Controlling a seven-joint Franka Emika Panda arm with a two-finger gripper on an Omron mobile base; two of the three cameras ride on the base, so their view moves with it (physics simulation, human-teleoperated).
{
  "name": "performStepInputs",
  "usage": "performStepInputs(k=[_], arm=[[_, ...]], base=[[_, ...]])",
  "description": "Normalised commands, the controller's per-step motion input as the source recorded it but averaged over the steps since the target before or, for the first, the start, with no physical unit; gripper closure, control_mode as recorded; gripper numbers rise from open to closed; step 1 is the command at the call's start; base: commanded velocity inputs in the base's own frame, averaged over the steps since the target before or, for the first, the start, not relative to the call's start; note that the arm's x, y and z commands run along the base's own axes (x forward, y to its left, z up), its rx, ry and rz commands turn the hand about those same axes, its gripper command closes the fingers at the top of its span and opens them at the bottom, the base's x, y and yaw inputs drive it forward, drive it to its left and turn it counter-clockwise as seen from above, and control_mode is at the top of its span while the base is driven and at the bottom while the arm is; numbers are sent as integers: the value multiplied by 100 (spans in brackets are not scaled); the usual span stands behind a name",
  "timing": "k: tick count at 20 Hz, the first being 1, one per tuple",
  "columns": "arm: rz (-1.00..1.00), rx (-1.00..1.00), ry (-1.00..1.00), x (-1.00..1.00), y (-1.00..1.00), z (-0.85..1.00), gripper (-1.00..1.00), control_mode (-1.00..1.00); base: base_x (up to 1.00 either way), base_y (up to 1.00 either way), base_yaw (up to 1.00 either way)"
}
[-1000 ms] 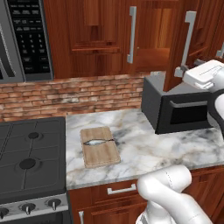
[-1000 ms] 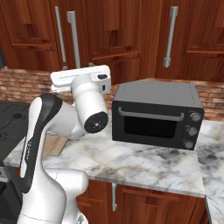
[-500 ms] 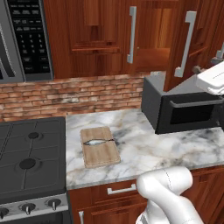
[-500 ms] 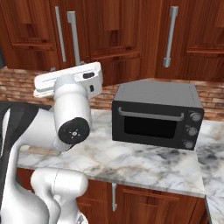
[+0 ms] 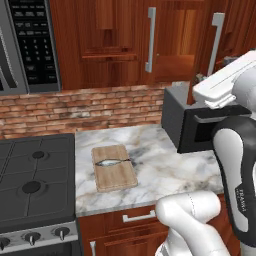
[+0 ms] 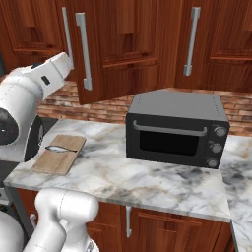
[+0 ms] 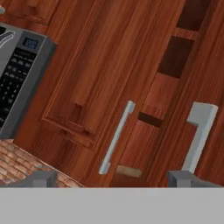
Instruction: Open the cabinet, retrieve the rolling pin, and place it next to the meat on the cutting board to prepare for tenderizing.
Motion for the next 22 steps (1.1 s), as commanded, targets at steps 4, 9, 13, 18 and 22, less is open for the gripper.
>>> performStepInputs(k=[4,9,13,18,22], arm=[[-15,-21,10,10,68,-2,-100,-100],[-5,-18,14,2,36,-21,-100,-100],[-6,-16,15,23,2,-22,-100,-100],[-11,-17,15,37,0,-21,-100,-100],[-16,-18,16,51,0,-19,-100,-100]], base=[[0,0,0],[0,0,0],[0,0,0],[0,0,0],[0,0,0]])
